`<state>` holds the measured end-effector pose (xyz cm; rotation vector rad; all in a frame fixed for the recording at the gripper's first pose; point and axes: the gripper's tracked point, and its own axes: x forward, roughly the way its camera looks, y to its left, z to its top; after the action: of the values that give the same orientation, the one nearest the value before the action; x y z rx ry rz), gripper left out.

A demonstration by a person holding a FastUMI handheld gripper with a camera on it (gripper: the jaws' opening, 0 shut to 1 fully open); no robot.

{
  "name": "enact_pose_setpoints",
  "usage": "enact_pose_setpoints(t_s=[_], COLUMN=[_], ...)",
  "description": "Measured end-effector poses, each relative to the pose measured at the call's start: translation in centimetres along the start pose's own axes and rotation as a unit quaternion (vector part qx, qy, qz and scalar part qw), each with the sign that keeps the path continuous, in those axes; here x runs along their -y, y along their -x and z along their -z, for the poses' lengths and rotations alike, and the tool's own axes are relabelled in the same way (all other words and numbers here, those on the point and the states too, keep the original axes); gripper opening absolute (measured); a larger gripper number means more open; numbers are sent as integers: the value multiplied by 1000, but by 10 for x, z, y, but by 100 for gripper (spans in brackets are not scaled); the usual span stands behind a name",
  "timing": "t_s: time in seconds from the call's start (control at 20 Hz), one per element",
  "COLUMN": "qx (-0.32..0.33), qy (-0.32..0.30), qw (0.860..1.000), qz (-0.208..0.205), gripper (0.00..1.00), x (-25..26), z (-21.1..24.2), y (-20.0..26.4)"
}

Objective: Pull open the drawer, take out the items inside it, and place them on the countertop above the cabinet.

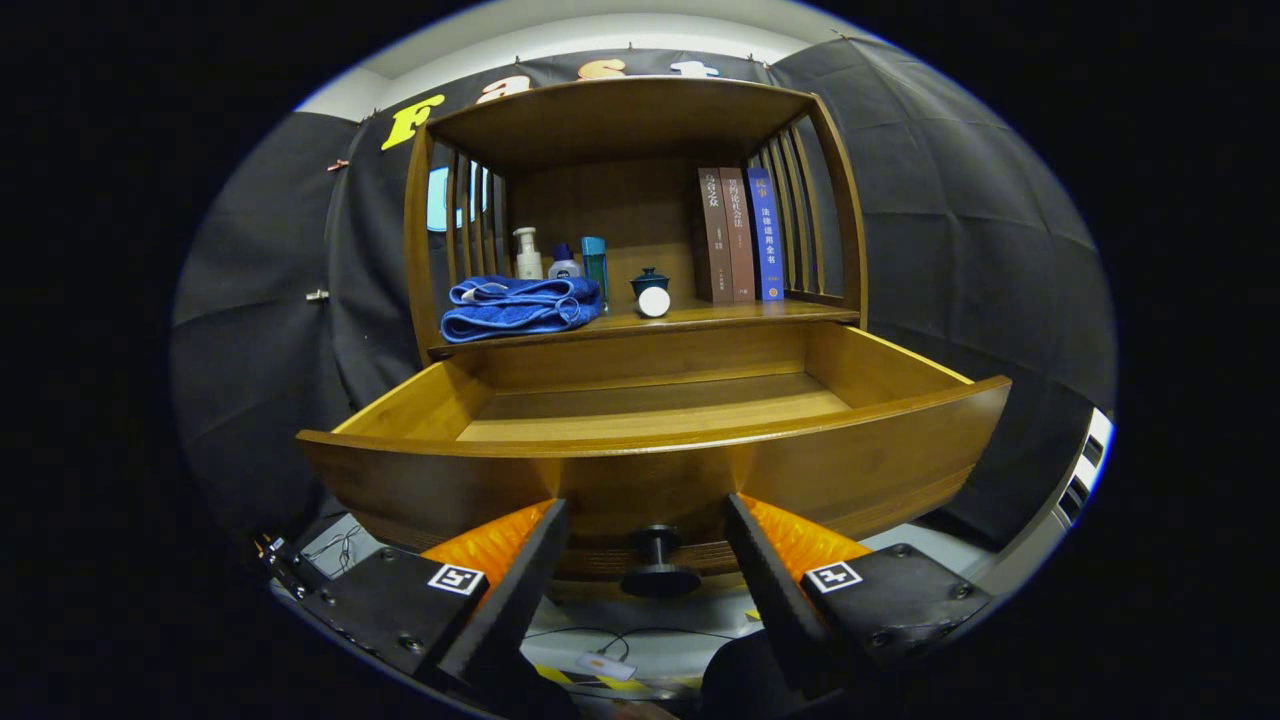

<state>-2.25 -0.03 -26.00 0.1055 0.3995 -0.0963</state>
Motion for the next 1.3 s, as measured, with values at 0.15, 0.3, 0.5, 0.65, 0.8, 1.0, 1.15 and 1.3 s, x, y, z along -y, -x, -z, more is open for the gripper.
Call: enact_pose_setpoints(t_s=[0.15, 0.3, 0.5, 0.65, 0.8, 1.0, 1.15, 1.3], qx=[-2, 0, 10, 15, 19, 20, 22, 25], qy=[-8, -5, -10, -12, -14, -23, -25, -20], qw=[1000, 1000, 1000, 1000, 1000, 999, 999, 999], qz=[-8, -12, -13, -14, -13, -13, -12, -11], gripper=[100, 100, 100, 100, 100, 100, 100, 100], x=[1, 0, -2, -3, -4, -6, -6, -6], z=[-12, -24, -41, -48, -54, -59, -62, -62], y=[-25, -56, -104, -133, -158, -181, -188, -189])
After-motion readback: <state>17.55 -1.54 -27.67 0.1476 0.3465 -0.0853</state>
